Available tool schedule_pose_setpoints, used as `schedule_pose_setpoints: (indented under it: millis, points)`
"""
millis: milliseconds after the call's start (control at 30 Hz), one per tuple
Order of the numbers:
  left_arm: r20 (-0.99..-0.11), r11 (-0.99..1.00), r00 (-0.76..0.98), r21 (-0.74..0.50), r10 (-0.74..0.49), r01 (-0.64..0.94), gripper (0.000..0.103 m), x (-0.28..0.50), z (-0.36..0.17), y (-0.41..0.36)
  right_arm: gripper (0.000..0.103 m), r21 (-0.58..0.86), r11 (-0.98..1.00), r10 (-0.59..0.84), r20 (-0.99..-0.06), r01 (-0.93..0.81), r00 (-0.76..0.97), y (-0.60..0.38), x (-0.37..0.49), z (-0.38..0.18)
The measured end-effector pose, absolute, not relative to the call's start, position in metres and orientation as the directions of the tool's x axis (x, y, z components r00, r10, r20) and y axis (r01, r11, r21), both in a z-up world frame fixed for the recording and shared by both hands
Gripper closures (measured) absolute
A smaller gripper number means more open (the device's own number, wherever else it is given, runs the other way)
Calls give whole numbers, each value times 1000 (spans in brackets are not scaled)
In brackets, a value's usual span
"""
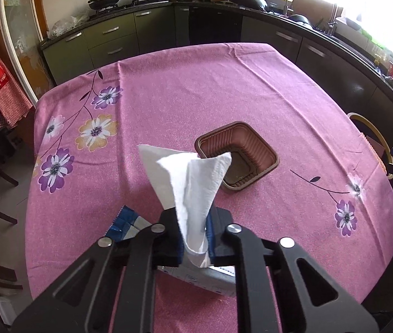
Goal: Collect trash
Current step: 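Grasp the white tissue with the left gripper, then carry the tissue over the trash bin and open the left gripper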
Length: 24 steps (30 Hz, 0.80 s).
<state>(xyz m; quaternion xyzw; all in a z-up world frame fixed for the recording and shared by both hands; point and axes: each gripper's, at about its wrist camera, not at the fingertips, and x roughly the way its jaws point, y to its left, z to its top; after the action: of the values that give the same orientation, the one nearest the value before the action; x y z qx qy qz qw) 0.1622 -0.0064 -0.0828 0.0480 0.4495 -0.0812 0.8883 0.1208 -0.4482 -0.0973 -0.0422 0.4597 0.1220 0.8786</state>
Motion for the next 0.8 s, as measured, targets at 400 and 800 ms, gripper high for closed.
schedule_pose_setpoints:
  millis: [400,800]
  points:
    - [-734,966,662,32,-150,255,101,134,-37,-17,28,49,968,185,-803,-248,566,-451,113,-89]
    - [-689,820,616,55,-382,569,101,118,19,-123,28,78,989,140,-764,-124,630,-489,76,-77]
